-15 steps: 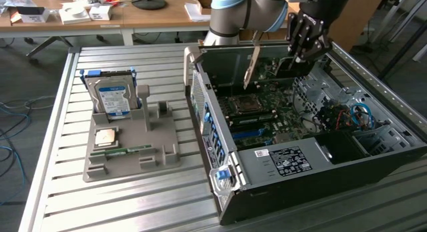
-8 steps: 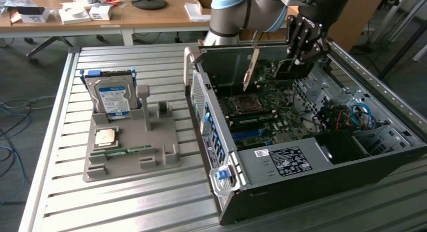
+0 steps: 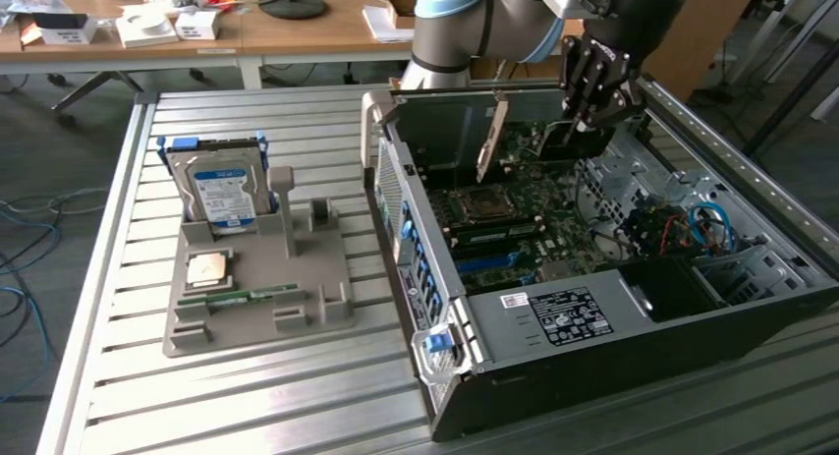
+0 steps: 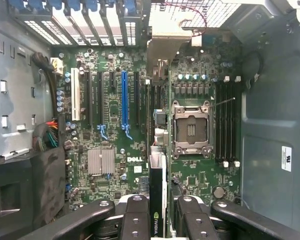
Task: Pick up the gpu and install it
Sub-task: 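Insert the gpu into the slot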
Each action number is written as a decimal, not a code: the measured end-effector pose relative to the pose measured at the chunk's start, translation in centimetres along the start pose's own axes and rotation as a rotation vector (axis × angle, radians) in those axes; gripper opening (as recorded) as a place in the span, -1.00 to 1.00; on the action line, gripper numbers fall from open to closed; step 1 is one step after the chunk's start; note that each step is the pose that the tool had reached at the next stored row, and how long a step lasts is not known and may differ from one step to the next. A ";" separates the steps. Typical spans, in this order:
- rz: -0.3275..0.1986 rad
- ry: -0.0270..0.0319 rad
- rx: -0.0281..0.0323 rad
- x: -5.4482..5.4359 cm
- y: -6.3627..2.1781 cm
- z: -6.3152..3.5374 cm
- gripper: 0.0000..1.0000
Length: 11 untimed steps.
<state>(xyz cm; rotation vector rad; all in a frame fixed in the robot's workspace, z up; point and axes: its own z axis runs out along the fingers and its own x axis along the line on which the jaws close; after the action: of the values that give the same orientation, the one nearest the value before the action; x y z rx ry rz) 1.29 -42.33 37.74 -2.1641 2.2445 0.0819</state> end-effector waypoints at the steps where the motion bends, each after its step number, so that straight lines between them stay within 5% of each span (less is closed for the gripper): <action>1: 0.000 0.0001 0.0000 0.0 0.00 0.03 -0.47; 11: 0.000 -0.0001 0.0001 0.0 0.14 0.04 -0.47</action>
<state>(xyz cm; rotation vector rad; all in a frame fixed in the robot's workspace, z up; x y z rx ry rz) 1.15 -42.33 37.70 -2.1639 2.2446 0.0819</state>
